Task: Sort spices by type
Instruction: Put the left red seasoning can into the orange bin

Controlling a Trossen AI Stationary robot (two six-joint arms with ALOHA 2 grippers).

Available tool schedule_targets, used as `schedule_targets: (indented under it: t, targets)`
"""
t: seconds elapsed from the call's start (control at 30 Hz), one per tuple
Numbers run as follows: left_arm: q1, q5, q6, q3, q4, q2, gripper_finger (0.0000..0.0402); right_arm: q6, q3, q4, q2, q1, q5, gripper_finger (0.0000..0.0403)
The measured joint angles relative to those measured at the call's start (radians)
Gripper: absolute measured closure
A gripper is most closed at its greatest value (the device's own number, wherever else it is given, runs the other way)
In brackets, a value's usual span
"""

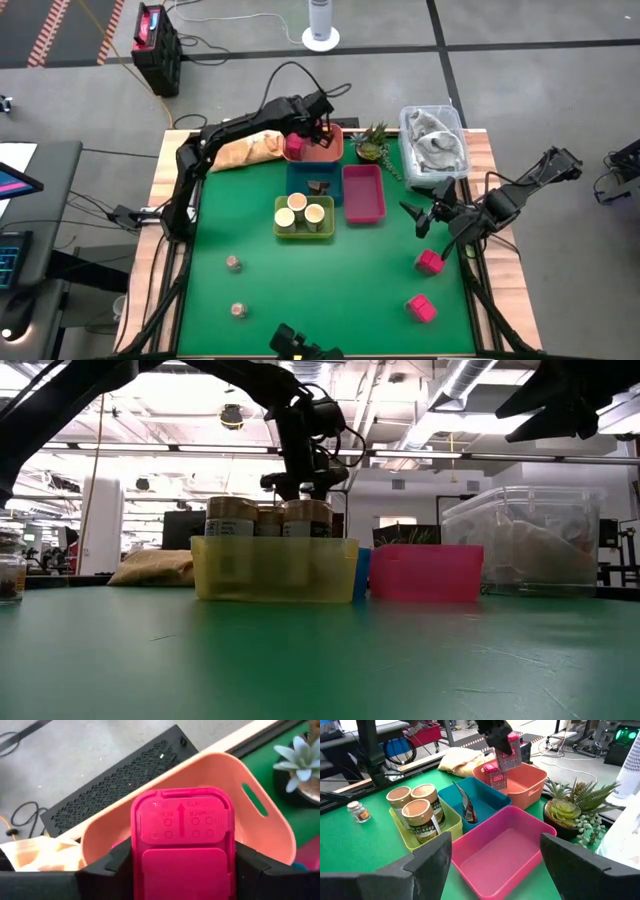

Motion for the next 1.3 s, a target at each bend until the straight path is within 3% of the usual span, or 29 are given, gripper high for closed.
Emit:
schedule_targets:
  t: [0.67, 1.3]
  targets:
    - [-0.006, -0.077, -0.192, 0.001, -0.005, 0.115, 0.0191, -0.027, 0.0, 0.024, 0.008, 0.045, -0.006, 0.0076]
    - [-0.003, -0.11, -0.118, 0.017, -0.015, 0.116, 0.0103, -0.027, 0.0, 0.026, 0.007, 0.046, 0.002, 0.0076]
